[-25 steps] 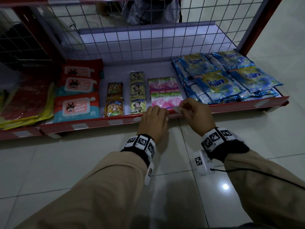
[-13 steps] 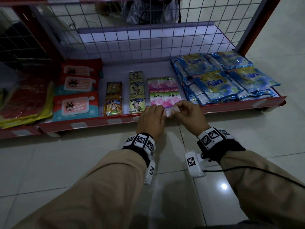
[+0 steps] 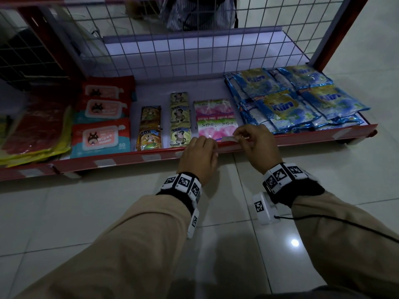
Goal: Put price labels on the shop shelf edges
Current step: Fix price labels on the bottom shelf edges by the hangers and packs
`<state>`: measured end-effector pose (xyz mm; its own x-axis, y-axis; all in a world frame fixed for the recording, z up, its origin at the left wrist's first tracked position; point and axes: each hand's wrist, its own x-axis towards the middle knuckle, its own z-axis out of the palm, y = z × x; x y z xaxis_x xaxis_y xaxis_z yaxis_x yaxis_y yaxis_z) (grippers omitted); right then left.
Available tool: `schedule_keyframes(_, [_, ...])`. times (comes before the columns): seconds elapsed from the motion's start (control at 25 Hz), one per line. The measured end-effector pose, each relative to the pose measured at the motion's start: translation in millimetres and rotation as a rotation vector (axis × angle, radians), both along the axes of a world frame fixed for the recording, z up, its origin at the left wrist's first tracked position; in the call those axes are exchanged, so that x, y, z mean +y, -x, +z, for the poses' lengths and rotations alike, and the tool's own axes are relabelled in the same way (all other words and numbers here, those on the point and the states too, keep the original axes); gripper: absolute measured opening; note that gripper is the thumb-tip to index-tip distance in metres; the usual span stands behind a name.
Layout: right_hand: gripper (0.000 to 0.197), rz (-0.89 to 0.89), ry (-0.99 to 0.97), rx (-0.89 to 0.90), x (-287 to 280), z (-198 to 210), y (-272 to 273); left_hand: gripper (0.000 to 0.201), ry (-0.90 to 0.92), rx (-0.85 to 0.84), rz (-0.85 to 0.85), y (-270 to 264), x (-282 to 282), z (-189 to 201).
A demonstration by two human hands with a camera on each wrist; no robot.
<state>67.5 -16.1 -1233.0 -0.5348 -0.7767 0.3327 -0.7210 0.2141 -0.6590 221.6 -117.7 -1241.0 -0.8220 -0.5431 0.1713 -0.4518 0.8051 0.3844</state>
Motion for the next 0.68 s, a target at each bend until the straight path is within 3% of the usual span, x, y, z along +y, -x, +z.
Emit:
schedule_keyframes(0.24, [0.013, 0.053, -0.085, 0.139, -5, -8, -4, 0.033, 0.012, -0.019, 0.006, 0, 1, 1])
schedule_keyframes(0.52, [0.021, 0.084, -0.223, 0.322, 2, -12, -5, 0.027, 0.111, -0.094, 0.023, 5, -1, -7])
schedule_keyframes(0.68, [0.015, 0.124, -0.311, 0.405, 3, -11, -5, 0.027, 0.144, -0.109, 0.026, 7, -1, -10])
